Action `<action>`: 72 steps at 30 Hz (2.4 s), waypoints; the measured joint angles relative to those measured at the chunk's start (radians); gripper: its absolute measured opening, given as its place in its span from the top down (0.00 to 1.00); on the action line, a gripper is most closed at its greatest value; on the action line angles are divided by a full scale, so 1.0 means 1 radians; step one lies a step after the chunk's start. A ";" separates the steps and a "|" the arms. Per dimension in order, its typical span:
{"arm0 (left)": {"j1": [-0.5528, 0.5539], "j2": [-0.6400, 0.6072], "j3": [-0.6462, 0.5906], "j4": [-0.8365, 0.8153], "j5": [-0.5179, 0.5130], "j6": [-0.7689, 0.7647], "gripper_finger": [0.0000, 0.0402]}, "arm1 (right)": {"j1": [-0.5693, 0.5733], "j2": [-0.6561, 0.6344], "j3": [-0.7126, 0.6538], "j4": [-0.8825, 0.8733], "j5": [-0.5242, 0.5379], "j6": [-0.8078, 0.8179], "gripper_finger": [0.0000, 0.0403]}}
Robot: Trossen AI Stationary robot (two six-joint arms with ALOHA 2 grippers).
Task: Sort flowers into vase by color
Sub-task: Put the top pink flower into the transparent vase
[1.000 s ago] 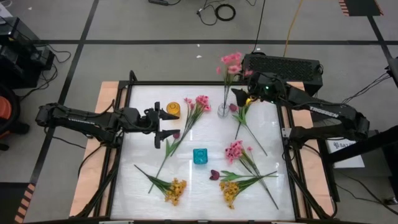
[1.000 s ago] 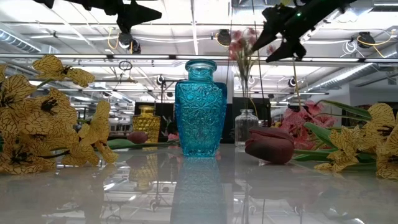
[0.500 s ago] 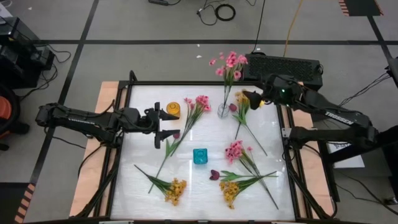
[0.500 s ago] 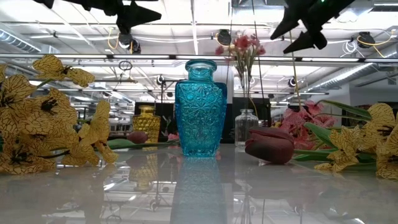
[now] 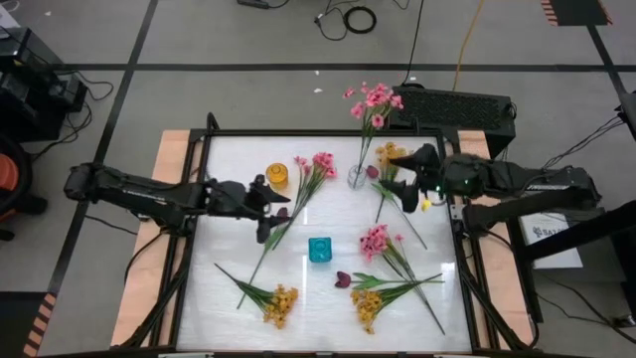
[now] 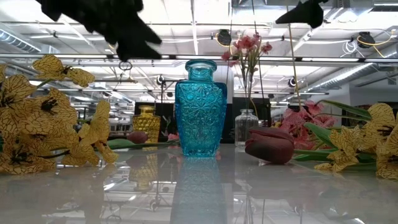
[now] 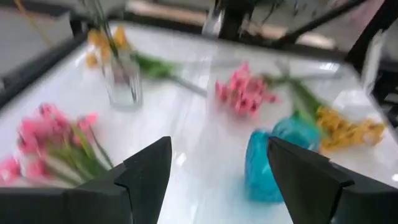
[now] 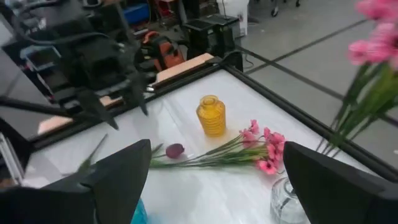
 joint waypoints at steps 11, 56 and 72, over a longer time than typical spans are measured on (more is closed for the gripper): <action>-0.016 0.247 0.000 0.018 -0.259 -0.122 0.33 | 0.134 0.027 0.000 0.022 0.124 -0.029 0.11; 0.053 0.594 0.004 0.264 -0.343 -0.190 0.98 | 0.157 0.017 0.000 0.060 0.123 -0.081 0.11; 0.025 0.255 0.006 0.162 -0.416 -0.164 0.99 | 0.157 0.030 0.000 0.055 0.123 -0.081 0.11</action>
